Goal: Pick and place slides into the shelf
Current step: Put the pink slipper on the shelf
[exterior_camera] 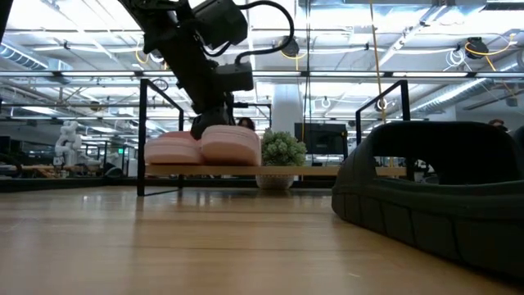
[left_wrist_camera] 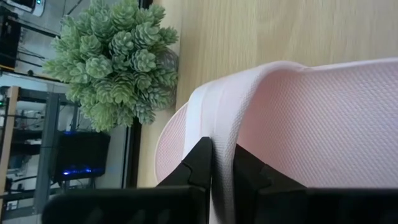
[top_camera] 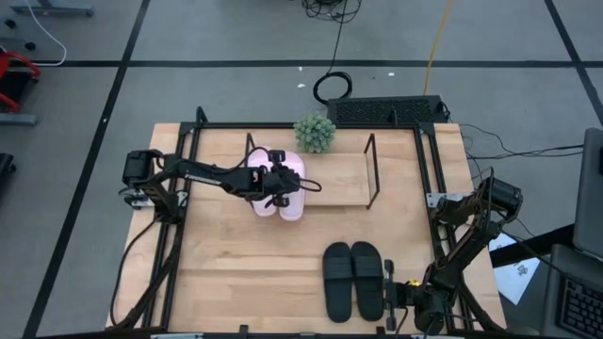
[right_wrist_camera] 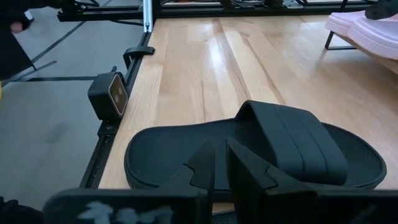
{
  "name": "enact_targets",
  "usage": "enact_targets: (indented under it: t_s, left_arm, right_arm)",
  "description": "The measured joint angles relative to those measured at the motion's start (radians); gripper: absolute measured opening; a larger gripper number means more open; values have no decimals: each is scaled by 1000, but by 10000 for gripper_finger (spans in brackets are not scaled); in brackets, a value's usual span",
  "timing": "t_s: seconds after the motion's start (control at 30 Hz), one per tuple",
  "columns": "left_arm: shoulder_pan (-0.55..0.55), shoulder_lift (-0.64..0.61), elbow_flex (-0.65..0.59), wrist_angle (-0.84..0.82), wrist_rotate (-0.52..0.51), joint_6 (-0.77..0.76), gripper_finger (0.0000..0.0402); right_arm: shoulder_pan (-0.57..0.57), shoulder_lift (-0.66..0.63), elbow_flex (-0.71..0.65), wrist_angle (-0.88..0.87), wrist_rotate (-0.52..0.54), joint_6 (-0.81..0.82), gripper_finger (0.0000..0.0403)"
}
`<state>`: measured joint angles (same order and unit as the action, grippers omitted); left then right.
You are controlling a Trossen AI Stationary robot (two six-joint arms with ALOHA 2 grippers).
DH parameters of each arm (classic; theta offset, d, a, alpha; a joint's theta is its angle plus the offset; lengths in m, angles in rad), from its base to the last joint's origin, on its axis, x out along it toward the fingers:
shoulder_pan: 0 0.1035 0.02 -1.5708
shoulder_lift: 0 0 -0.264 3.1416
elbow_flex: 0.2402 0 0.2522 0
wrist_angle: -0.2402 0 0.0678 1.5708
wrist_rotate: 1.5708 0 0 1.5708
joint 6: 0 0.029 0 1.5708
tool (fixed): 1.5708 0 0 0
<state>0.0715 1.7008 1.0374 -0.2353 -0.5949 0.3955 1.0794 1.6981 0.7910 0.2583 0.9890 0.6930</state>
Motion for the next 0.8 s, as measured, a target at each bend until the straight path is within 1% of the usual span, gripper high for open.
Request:
enact_targets:
  t_s: [0.17,0.4,0.53,0.8]
  left_arm:
    - [14,0,0,-1,4,-17,38]
    - [19,0,0,-1,14,-39,82]
    - [16,0,0,-2,15,-39,99]
    - [12,0,0,-2,15,-33,102]
  right_arm:
    - [0,0,0,5,0,2,29]
    - [0,0,0,6,0,0,29]
    - [0,0,0,6,0,0,29]
    - [0,0,0,6,0,-1,29]
